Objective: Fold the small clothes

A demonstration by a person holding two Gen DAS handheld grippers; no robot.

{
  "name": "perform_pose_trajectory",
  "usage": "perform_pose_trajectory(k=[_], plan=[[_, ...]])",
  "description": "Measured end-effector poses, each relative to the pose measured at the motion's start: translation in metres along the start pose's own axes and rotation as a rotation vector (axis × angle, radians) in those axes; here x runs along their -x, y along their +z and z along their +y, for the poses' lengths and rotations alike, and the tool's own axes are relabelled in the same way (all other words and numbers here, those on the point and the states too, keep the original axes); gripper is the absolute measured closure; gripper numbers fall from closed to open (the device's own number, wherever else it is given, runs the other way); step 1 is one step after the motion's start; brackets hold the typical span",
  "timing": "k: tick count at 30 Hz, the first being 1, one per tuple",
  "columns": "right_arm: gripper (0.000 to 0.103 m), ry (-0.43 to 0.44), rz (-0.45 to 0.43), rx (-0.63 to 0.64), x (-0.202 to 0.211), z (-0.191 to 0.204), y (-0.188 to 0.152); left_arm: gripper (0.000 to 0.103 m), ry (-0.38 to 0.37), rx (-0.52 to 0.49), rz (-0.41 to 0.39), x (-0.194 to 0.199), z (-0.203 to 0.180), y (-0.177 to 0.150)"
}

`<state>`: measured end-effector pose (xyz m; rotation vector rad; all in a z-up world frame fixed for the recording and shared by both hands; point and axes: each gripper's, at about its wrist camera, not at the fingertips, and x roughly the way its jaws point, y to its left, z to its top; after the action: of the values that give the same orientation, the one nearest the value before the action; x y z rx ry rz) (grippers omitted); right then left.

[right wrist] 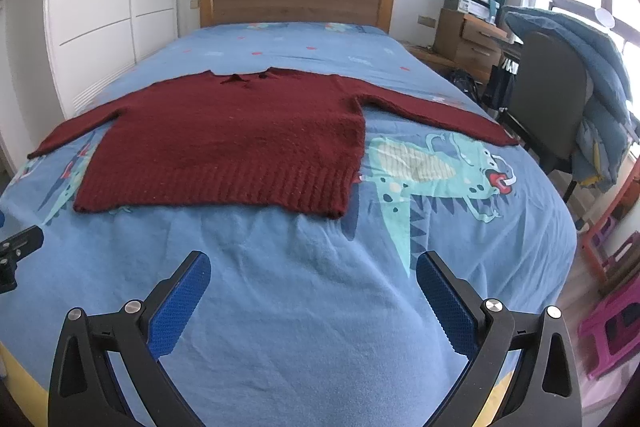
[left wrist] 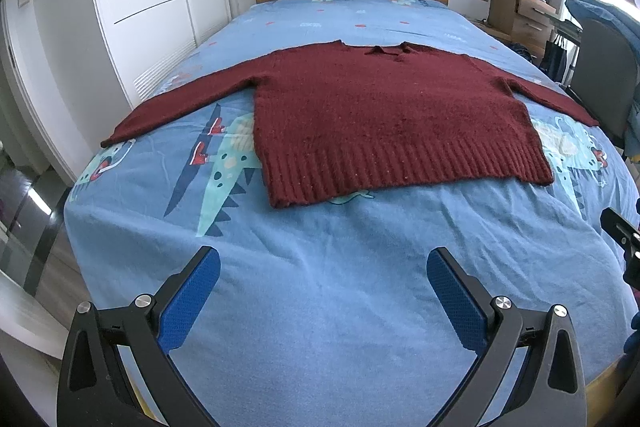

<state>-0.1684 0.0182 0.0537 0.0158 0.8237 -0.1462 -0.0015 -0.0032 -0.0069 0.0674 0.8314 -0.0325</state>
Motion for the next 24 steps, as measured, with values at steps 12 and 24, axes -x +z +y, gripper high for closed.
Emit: perform_pose_trajectory(k=[12, 24], plan=[[0.000, -0.003, 0.009, -0.010, -0.0010, -0.0013, -0.0009, 0.001, -0.002, 0.004, 0.006, -0.0001, 0.0005, -0.0002], [0.000, -0.004, 0.011, -0.016, -0.0013, -0.0029, -0.0012, 0.001, -0.006, 0.015, 0.010, 0.0000, 0.0015, -0.0009]])
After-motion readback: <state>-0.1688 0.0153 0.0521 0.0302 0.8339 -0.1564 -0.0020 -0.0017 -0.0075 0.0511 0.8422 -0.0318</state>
